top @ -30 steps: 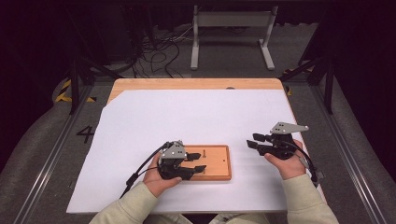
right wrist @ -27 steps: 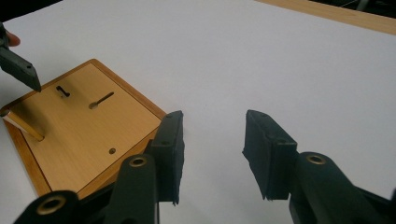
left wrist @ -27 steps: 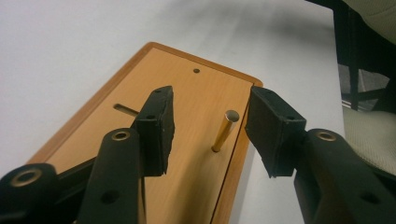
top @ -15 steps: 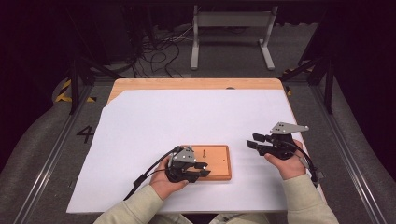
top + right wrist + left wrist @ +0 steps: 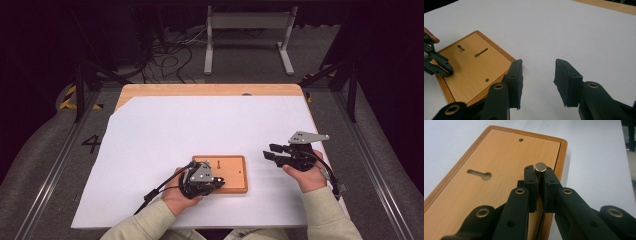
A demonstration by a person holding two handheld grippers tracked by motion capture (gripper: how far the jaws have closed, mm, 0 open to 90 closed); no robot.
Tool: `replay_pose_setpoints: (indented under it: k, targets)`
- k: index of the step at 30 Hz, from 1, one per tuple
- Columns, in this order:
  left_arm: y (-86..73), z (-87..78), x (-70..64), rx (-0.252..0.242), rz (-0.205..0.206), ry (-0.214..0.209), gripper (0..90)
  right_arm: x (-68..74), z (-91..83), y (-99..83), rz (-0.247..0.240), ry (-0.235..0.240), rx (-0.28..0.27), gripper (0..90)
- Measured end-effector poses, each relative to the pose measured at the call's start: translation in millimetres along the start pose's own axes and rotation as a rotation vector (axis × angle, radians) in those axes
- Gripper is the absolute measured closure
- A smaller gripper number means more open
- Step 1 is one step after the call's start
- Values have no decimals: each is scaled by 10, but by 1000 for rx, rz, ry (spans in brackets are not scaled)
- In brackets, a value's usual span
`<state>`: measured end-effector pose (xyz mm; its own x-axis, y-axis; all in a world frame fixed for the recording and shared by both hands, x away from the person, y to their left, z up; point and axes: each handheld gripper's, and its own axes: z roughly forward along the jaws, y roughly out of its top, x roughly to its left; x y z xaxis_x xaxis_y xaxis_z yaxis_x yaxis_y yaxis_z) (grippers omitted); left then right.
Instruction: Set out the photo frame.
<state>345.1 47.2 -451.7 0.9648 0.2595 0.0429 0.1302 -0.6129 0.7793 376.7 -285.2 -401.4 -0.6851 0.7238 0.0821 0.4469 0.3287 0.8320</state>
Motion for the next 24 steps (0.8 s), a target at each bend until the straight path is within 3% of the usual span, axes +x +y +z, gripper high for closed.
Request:
replay_pose_setpoints:
  k: [9,12,17,18,20,24]
  targets:
    - [3,-8,-75,11,87,55,841,3,-3,1,-2,2,0,590]
    - [-3,-15,-137,12,147,88,840,8,-4,2,-6,0,1,592]
    - [-22,-30,-271,13,293,157,839,26,-8,2,-6,7,10,601]
    - [-22,-30,-271,13,293,157,839,26,-8,2,-6,7,10,601]
    - [-39,-29,-327,9,333,189,839,31,-24,2,-5,14,8,604]
    - [-58,-25,-362,-1,348,213,839,46,-17,10,4,41,15,589]
